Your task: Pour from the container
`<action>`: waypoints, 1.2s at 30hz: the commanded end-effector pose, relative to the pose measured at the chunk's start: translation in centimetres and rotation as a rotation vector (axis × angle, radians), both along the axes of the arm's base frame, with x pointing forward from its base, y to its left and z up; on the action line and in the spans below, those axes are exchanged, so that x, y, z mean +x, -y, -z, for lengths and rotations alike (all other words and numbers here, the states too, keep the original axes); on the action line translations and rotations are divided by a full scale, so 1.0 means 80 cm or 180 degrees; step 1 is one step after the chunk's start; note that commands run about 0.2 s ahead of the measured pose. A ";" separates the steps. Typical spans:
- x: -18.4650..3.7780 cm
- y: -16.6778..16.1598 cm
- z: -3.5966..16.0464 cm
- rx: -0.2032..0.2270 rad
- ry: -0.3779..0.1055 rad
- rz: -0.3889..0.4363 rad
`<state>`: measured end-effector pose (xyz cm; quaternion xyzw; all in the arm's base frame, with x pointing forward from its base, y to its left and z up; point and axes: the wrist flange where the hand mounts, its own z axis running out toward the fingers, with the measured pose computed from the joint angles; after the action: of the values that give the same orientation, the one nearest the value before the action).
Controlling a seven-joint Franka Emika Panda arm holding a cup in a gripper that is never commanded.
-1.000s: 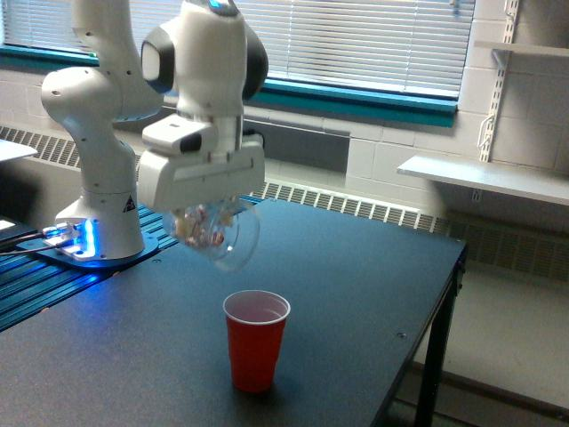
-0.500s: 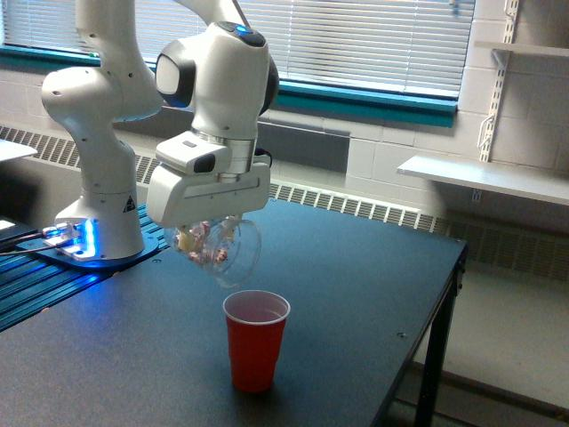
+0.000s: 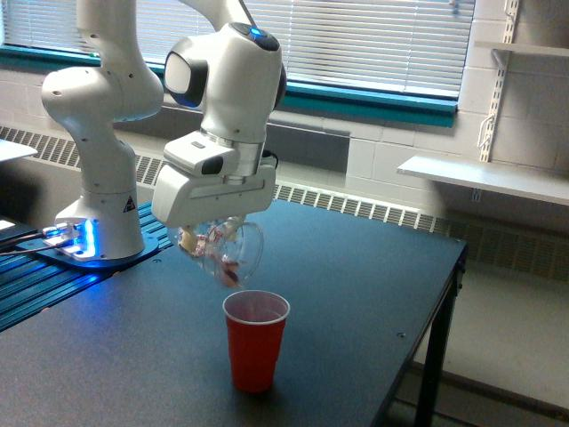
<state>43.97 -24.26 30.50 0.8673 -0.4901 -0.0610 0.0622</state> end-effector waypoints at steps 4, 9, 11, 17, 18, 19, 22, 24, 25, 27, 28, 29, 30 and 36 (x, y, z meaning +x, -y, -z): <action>-0.003 0.008 0.002 0.0047 -0.0019 0.0107; -0.004 0.010 0.000 0.0073 0.0015 0.0147; -0.005 0.010 0.001 0.0105 0.0018 0.0153; -0.004 0.008 0.001 0.0178 0.0028 0.0173; -0.004 0.008 0.001 0.0192 0.0030 0.0177; -0.004 0.008 0.001 0.0209 0.0033 0.0188; -0.005 0.012 0.001 0.0272 0.0043 0.0241; -0.006 0.015 0.001 0.0314 0.0048 0.0283; -0.006 0.016 0.000 0.0320 0.0050 0.0301; -0.005 0.018 -0.001 0.0334 0.0050 0.0311; -0.005 0.019 -0.002 0.0345 0.0048 0.0307; -0.004 0.020 -0.003 0.0347 0.0048 0.0306; -0.003 0.021 -0.004 0.0334 0.0044 0.0310; -0.003 0.027 -0.009 0.0280 0.0000 0.0343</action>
<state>43.74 -25.67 30.79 0.8433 -0.5307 -0.0834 0.0159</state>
